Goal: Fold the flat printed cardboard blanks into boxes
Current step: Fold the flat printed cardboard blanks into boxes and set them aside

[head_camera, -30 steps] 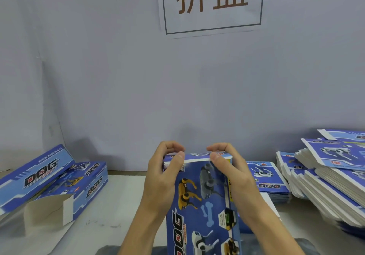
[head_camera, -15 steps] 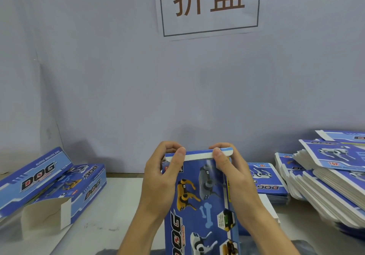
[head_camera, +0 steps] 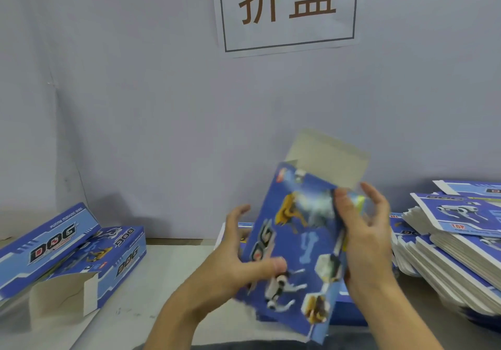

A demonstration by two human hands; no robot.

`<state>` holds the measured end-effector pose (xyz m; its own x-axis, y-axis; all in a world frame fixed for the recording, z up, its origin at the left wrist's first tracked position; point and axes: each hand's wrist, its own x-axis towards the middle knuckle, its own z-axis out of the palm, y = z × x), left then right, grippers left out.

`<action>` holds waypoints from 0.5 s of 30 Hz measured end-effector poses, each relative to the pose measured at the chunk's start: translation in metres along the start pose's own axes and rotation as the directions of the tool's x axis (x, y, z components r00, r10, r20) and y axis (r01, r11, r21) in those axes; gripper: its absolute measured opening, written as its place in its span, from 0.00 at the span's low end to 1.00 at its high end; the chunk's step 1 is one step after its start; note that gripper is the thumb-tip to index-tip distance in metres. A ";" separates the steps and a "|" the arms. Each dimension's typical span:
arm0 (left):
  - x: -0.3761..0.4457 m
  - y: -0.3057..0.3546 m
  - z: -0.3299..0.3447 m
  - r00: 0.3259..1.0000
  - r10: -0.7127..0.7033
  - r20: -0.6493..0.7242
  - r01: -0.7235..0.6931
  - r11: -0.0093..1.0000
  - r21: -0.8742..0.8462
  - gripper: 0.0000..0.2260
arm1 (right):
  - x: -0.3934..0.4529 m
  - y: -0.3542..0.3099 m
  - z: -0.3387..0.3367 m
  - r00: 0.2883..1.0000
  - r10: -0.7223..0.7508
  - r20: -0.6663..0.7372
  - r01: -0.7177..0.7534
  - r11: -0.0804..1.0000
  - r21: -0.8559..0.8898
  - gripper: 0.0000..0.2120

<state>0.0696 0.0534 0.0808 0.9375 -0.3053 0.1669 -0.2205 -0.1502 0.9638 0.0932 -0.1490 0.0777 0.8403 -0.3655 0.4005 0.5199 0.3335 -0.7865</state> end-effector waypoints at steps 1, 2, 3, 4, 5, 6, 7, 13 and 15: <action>-0.003 0.001 -0.002 0.997 -0.041 0.072 0.037 0.998 0.050 0.45 | 0.004 -0.004 -0.008 0.997 -0.001 -0.077 0.009 0.995 0.096 0.26; -0.005 0.001 -0.006 0.988 -0.080 0.131 0.071 0.995 0.075 0.42 | 0.010 -0.003 -0.016 0.989 0.011 -0.149 0.025 0.971 0.236 0.17; -0.007 0.002 -0.011 0.978 -0.103 0.183 0.090 0.993 0.080 0.38 | 0.014 -0.007 -0.025 0.973 0.077 -0.217 0.015 0.919 0.394 0.09; -0.009 0.002 -0.016 0.967 -0.112 0.227 0.097 0.992 0.077 0.33 | 0.019 -0.005 -0.039 0.950 0.158 -0.269 -0.003 0.866 0.500 0.08; -0.010 0.002 -0.021 0.959 -0.112 0.259 0.097 0.993 0.070 0.30 | 0.021 -0.009 -0.049 0.930 0.234 -0.282 -0.018 0.797 0.603 0.10; -0.011 0.001 -0.026 0.954 -0.107 0.279 0.094 0.994 0.057 0.28 | 0.024 -0.010 -0.056 0.922 0.301 -0.244 -0.069 0.748 0.660 0.10; -0.012 0.000 -0.030 0.952 -0.098 0.290 0.089 0.995 0.042 0.27 | 0.026 -0.004 -0.066 0.919 0.344 -0.194 -0.116 0.705 0.700 0.08; -0.012 -0.006 -0.043 0.986 0.159 -0.057 -0.169 0.931 -0.324 0.29 | 0.011 0.010 -0.044 0.861 0.464 -0.208 -0.265 0.759 0.595 0.17; -0.006 -0.004 -0.047 0.890 0.219 -0.400 -0.399 0.797 -0.453 0.36 | 0.007 0.006 -0.044 0.860 0.473 -0.192 -0.314 0.787 0.530 0.18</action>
<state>0.0772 0.1002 0.0860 0.8940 0.0713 0.4425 -0.4281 0.4279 0.7960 0.0952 -0.1873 0.0548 0.9389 -0.3234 -0.1176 0.2267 0.8384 -0.4957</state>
